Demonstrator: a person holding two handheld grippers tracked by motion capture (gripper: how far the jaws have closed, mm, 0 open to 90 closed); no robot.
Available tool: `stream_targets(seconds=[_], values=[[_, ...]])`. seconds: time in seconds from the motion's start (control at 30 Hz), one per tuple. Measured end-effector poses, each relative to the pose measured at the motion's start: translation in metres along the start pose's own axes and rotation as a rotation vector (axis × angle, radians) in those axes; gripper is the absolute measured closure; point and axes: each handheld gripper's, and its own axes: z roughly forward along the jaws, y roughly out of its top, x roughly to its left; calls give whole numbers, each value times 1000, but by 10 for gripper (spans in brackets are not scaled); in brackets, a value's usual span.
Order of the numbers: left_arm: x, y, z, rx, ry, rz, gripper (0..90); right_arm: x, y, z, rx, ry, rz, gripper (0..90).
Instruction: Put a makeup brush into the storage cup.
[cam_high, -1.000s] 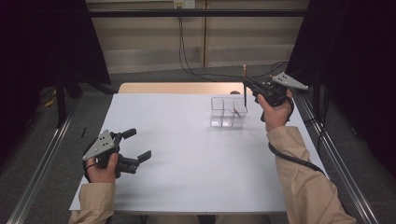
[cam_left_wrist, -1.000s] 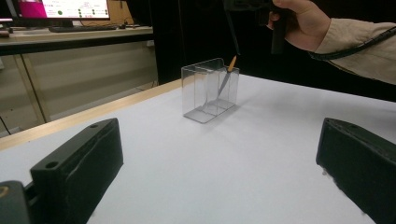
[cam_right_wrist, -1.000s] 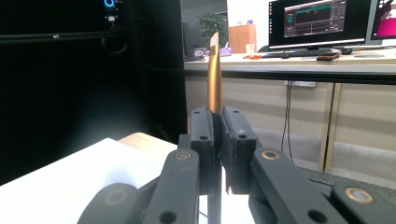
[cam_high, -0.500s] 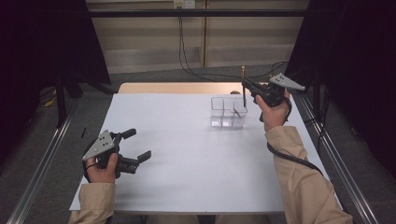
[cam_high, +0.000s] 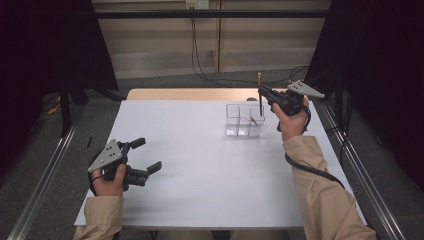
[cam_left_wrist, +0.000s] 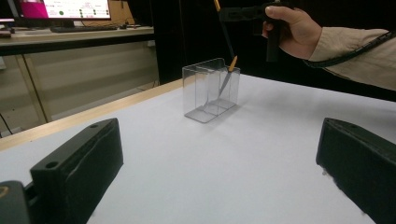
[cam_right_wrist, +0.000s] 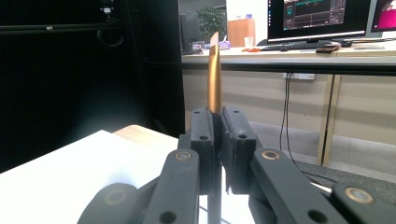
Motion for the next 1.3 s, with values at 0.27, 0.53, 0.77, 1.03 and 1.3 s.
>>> stream_targets(seconds=[0.27,0.53,0.77,1.03,1.3], values=[[0,0,-1,1,-1,4,5,0,-3,2,6,-1,-4,839],[0,0,-1,3,-2,4,4,0,-8,2,11,-2,-8,839],[0,0,-1,3,0,5,5,0,-10,1,17,-4,-12,839],[-1,0,0,1,1,4,4,0,-12,1,22,-1,-17,839],[0,1,-1,-1,1,9,5,1,-15,0,27,5,-24,839]])
